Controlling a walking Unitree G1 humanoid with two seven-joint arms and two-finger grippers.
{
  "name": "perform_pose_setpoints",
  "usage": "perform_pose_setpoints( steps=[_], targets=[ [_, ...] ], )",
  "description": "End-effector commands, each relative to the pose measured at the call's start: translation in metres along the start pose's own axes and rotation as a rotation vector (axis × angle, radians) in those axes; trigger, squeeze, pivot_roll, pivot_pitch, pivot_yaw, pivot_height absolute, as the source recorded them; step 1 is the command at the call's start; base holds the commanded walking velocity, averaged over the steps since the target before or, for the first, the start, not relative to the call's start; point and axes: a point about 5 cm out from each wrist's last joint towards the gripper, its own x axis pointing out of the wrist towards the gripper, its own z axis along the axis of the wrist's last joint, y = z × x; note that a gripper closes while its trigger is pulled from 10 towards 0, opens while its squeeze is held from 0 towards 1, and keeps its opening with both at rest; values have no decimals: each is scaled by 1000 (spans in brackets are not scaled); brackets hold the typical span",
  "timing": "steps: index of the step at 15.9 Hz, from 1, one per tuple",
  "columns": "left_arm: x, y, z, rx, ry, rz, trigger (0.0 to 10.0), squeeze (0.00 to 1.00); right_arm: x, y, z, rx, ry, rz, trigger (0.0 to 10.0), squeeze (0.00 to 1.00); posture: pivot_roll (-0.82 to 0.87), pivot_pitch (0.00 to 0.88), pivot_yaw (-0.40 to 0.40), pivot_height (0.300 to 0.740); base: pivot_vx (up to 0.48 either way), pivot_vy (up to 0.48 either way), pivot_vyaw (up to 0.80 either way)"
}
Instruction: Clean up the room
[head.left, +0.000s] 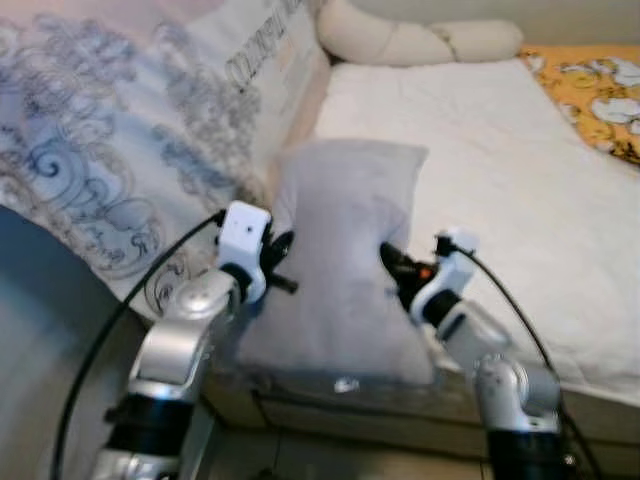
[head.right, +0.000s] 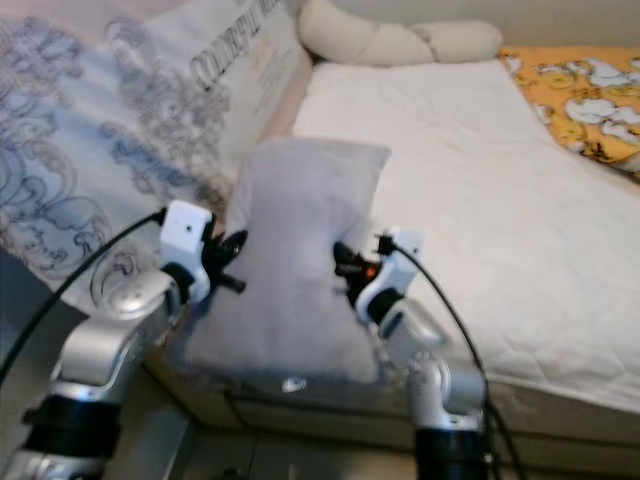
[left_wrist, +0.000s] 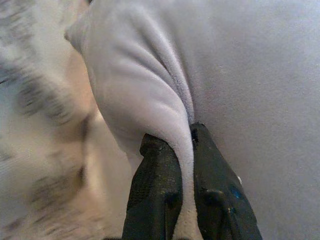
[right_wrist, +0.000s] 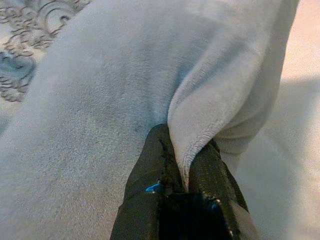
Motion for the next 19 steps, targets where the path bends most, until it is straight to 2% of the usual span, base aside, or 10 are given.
perform_pose_setpoints(
  steps=[1,12,16,19],
  targets=[
    [0,-2,7,13,-31,-14,10000,0,4,12,8,-16,-22,51,10000,0,-72,0,68,740,322,0,0],
    [2,1,8,17,-27,-7,10000,0,9,9,10,-10,-23,44,10000,0,-68,0,76,740,339,0,0],
    [3,2,10,22,-29,-13,10000,0,11,9,9,-2,-15,38,10000,0,-66,0,76,740,344,0,-755],
    [4,2,11,25,-32,-14,10000,0,12,8,9,-9,-15,35,10000,0,-62,0,75,740,342,0,0]
  ],
)
